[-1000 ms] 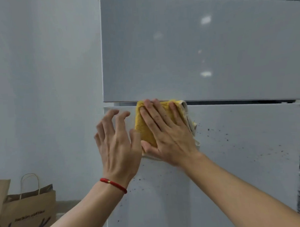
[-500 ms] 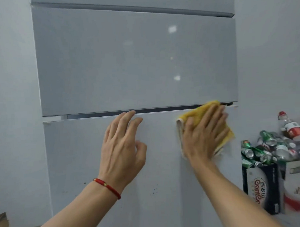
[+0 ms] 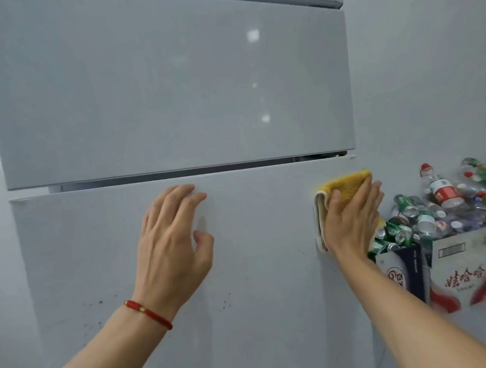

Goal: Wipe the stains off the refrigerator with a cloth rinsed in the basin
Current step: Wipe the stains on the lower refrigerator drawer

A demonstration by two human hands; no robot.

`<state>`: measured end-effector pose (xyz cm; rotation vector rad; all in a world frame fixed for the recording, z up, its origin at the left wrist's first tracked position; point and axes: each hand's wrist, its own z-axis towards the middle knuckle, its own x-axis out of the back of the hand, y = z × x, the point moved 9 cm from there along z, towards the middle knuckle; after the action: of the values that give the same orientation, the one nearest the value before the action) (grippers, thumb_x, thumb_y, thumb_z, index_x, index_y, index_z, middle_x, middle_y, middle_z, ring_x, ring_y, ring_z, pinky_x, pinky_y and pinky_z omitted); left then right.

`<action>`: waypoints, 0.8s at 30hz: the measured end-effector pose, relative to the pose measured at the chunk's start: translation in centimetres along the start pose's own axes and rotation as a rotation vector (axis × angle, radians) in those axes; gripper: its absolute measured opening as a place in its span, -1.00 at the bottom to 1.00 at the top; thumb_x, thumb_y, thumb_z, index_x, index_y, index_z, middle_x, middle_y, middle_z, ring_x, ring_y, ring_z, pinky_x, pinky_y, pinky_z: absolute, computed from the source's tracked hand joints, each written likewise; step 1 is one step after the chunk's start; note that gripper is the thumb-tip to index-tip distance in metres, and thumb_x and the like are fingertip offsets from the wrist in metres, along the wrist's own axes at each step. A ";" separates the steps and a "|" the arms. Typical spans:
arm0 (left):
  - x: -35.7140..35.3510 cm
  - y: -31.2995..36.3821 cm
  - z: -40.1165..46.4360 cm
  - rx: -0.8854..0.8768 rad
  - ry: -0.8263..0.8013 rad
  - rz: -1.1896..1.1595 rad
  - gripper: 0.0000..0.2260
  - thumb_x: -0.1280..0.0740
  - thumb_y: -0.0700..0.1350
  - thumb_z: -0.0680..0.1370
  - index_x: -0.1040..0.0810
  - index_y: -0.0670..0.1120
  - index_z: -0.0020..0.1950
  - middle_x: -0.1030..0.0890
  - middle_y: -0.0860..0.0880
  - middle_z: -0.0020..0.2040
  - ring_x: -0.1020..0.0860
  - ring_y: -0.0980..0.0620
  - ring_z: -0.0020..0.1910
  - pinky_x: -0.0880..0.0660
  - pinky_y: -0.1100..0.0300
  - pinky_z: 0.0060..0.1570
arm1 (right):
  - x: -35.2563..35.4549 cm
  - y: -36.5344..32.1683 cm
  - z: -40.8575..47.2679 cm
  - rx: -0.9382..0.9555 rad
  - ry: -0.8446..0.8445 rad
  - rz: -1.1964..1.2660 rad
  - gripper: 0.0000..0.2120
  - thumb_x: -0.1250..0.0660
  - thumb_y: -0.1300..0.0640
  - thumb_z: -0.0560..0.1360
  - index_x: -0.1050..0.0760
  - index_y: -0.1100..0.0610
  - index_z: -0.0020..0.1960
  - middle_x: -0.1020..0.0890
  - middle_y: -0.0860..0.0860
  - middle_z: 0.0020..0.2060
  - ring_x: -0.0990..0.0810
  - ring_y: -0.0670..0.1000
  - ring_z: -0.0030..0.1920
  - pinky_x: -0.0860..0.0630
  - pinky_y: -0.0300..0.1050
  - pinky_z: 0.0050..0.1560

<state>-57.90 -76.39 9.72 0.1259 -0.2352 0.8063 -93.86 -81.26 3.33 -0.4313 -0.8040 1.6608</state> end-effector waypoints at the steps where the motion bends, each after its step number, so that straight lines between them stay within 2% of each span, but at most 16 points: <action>1: 0.7 -0.6 -0.6 0.034 0.012 -0.020 -0.55 -0.27 -0.26 0.39 -0.58 -0.18 0.28 -0.55 -0.10 0.33 -0.44 -0.17 0.39 -0.41 -0.14 0.36 | 0.0 0.3 -0.9 -0.068 0.014 -0.011 -0.13 0.22 -0.38 0.59 0.24 0.15 0.69 0.16 0.15 0.68 0.16 0.19 0.68 0.04 0.33 0.62; 2: 1.5 -1.1 -1.4 0.080 0.029 -0.037 -0.55 -0.27 -0.27 0.39 -0.59 -0.18 0.27 -0.55 -0.09 0.33 -0.44 -0.15 0.39 -0.40 -0.11 0.38 | -0.1 -0.2 -2.1 -0.060 0.032 -0.042 -0.16 0.22 -0.35 0.60 0.25 0.17 0.69 0.16 0.17 0.68 0.17 0.20 0.68 0.05 0.35 0.61; 6: 5.2 -3.8 -5.6 0.373 0.146 -0.126 -0.59 -0.32 -0.34 0.44 -0.61 -0.11 0.26 -0.54 0.02 0.30 -0.42 0.00 0.40 -0.35 0.13 0.40 | -2.2 -8.5 -7.8 0.291 0.003 -0.102 -0.22 0.12 -0.25 0.64 0.20 0.18 0.69 0.14 0.19 0.68 0.18 0.22 0.67 0.12 0.41 0.59; 9: 8.1 -6.7 -9.2 0.683 0.292 -0.247 -0.55 -0.35 -0.35 0.50 -0.61 0.10 0.26 -0.56 0.20 0.26 -0.44 0.43 0.23 -0.44 0.32 0.24 | -4.5 -18.3 -13.2 0.561 -0.064 -0.112 -0.20 0.03 -0.23 0.61 0.12 0.18 0.70 0.08 0.20 0.68 0.14 0.26 0.67 0.09 0.42 0.59; 11: 9.2 -8.4 -11.4 0.847 0.361 -0.347 -0.56 -0.32 -0.30 0.53 -0.61 0.18 0.25 -0.59 0.24 0.24 -0.41 0.60 0.09 -0.43 0.41 0.07 | -6.5 -25.0 -18.0 0.764 -0.126 -0.127 -0.18 -0.04 -0.25 0.60 0.08 0.16 0.70 0.06 0.18 0.68 0.13 0.25 0.67 0.11 0.40 0.60; 13: 10.6 -10.1 -12.9 0.944 0.419 -0.376 -0.57 -0.30 -0.28 0.54 -0.61 0.20 0.24 -0.59 0.24 0.26 -0.44 0.54 0.14 -0.48 0.22 0.23 | -8.6 -30.5 -22.7 0.935 -0.189 -0.095 -0.15 -0.16 -0.25 0.57 0.05 0.11 0.70 0.06 0.12 0.69 0.13 0.20 0.68 0.13 0.36 0.61; 15: 12.0 -11.9 -13.5 0.965 0.439 -0.333 -0.56 -0.29 -0.27 0.56 -0.57 0.21 0.29 -0.53 0.23 0.32 -0.46 0.29 0.29 -0.43 0.01 0.39 | -10.1 -34.3 -25.6 1.034 -0.225 -0.075 -0.13 -0.23 -0.23 0.55 0.03 0.07 0.70 0.06 0.06 0.69 0.14 0.15 0.68 0.14 0.32 0.62; 17: 12.9 -13.6 -13.9 0.974 0.441 -0.314 -0.56 -0.28 -0.22 0.60 -0.51 0.21 0.37 -0.48 0.17 0.33 -0.44 0.07 0.40 -0.40 -0.04 0.42 | -11.2 -36.3 -27.7 1.108 -0.244 -0.111 -0.15 -0.20 -0.21 0.57 0.06 0.06 0.71 0.09 0.04 0.70 0.17 0.12 0.68 0.16 0.30 0.63; 19: 13.4 -14.5 -14.4 0.938 0.442 -0.307 -0.59 -0.28 -0.19 0.62 -0.50 0.18 0.41 -0.50 0.12 0.35 -0.44 0.06 0.40 -0.39 0.06 0.35 | -12.4 -36.6 -30.4 1.263 -0.280 -0.160 -0.19 -0.18 -0.19 0.58 0.05 0.06 0.71 0.09 0.03 0.70 0.19 0.11 0.68 0.18 0.28 0.63; 21: 13.3 -14.9 -15.2 0.922 0.439 -0.272 -0.58 -0.29 -0.23 0.61 -0.51 0.14 0.41 -0.52 0.07 0.34 -0.44 0.08 0.38 -0.38 0.14 0.29 | -13.1 -35.7 -33.4 1.483 -0.326 -0.163 -0.25 -0.20 -0.16 0.59 -0.08 0.05 0.69 0.00 0.01 0.69 0.13 0.09 0.69 0.15 0.26 0.64; 23: 12.4 -14.8 -16.6 0.971 0.401 -0.238 -0.55 -0.28 -0.26 0.59 -0.49 0.10 0.43 -0.52 0.03 0.34 -0.43 0.04 0.39 -0.41 0.02 0.35 | -12.5 -33.0 -33.9 1.586 -0.330 -0.146 -0.27 -0.23 -0.16 0.58 -0.15 0.03 0.68 -0.10 -0.01 0.68 0.03 0.07 0.69 0.08 0.25 0.64; 24: 12.0 -14.7 -17.1 0.979 0.371 -0.221 -0.53 -0.28 -0.27 0.58 -0.47 0.09 0.45 -0.51 0.03 0.34 -0.43 0.01 0.39 -0.42 -0.08 0.37 | -11.9 -31.5 -32.9 1.563 -0.308 -0.147 -0.27 -0.24 -0.17 0.58 -0.14 0.01 0.68 -0.11 -0.02 0.68 0.01 0.07 0.68 0.05 0.25 0.64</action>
<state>-36.52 -74.67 -4.10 0.8966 0.5366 0.6494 -46.84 -81.06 1.07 0.9561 0.3953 1.7247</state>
